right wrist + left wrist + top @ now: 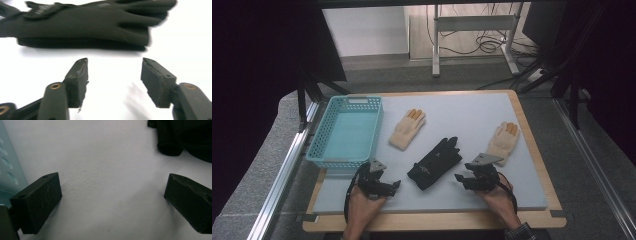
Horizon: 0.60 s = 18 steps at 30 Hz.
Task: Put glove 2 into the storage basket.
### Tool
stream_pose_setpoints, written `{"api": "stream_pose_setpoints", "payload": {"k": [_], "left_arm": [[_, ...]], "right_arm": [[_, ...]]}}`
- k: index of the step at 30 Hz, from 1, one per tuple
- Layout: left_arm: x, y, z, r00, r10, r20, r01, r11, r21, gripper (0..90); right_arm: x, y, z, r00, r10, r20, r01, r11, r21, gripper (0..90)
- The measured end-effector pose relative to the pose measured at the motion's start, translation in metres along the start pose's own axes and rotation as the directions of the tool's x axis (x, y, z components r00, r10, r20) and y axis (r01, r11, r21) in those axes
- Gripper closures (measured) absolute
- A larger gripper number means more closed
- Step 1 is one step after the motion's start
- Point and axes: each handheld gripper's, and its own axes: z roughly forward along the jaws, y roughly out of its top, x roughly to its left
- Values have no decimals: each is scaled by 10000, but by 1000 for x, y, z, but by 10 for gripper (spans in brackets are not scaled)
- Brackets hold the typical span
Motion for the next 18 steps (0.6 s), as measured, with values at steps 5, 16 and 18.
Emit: {"api": "stream_pose_setpoints", "payload": {"k": [5, 16, 18], "left_arm": [[0, 0, 0, 10000, 0, 2, 0, 10000, 3, 15], [0, 0, 0, 10000, -3, 2, 3, 10000, 14, 14], [0, 0, 0, 10000, -7, 8, 7, 10000, 15, 14]], "right_arm": [[-19, -9, -9, 9986, 74, 516, -79, 9999, 105, 275], [-34, -21, -10, 9956, 45, 939, -88, 9989, 458, 210], [-34, -21, -9, 9951, 29, 992, -75, 9989, 460, 208]]}}
